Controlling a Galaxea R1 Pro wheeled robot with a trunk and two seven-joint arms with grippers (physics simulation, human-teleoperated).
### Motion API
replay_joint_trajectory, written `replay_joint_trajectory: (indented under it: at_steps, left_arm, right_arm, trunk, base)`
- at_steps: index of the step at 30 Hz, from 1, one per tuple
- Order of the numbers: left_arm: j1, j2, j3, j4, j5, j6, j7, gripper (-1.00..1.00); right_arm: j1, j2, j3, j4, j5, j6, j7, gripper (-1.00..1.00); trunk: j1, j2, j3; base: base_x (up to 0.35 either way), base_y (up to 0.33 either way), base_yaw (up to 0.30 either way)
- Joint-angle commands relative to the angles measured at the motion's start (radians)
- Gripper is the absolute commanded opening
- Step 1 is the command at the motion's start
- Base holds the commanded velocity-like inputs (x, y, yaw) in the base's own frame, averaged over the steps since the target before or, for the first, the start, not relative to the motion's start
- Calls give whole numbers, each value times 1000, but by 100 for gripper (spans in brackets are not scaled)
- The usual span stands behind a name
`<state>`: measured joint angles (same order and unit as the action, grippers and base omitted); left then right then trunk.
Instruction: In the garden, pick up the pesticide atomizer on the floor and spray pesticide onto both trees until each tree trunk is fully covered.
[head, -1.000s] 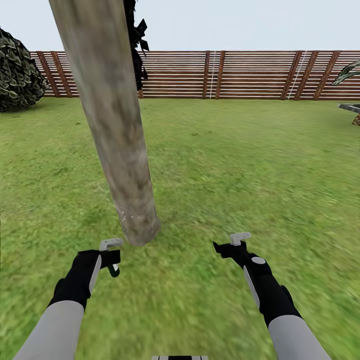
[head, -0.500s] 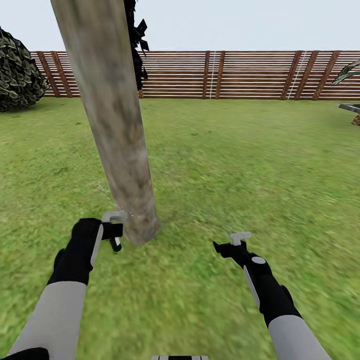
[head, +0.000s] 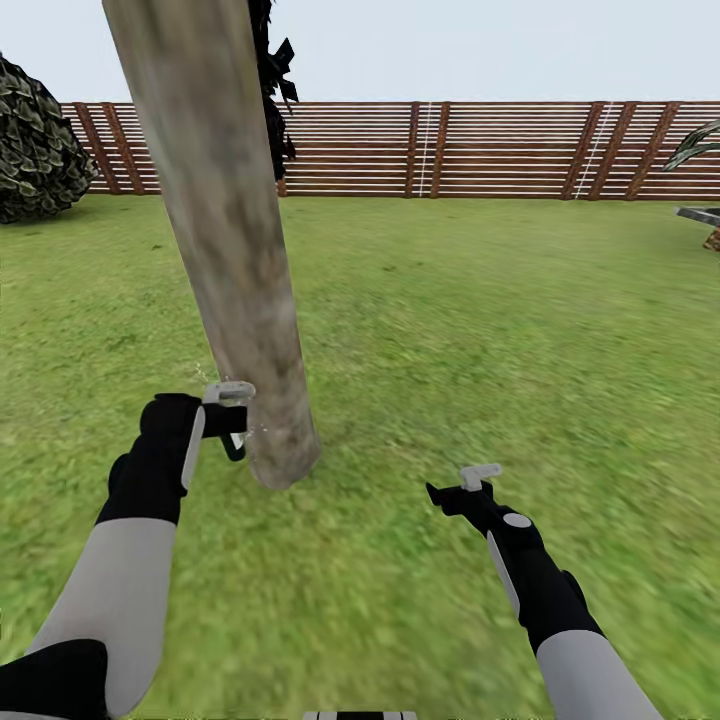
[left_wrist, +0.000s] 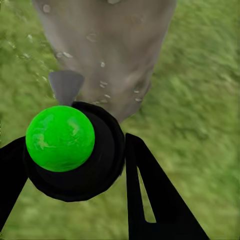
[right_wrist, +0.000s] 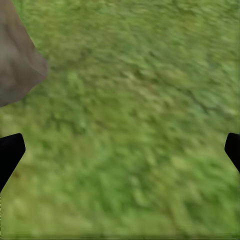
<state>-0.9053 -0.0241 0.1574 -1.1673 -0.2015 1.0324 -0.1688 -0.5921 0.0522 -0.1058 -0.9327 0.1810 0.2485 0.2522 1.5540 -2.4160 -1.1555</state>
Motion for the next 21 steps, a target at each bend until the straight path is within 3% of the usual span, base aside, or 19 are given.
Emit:
replay_joint_trajectory:
  at_steps: [1,9,17,21]
  left_arm:
    - [0,1,0,0,0,0,0,-100]
    - [-8,8,2,0,-2,-2,0,-100]
    - [-133,20,11,17,-5,-1,0,-100]
    - [-130,33,13,17,-6,-1,0,-100]
  right_arm:
    - [0,0,0,0,0,0,0,100]
    - [0,0,0,0,0,0,0,100]
    - [0,0,0,1,0,0,0,100]
    - [0,0,0,1,0,0,0,100]
  trunk:
    - [0,0,0]
    - [0,0,0]
    - [0,0,0]
    - [0,0,0]
  base:
    - [-156,0,0]
    - [-79,0,0]
    - [0,0,0]
    - [0,0,0]
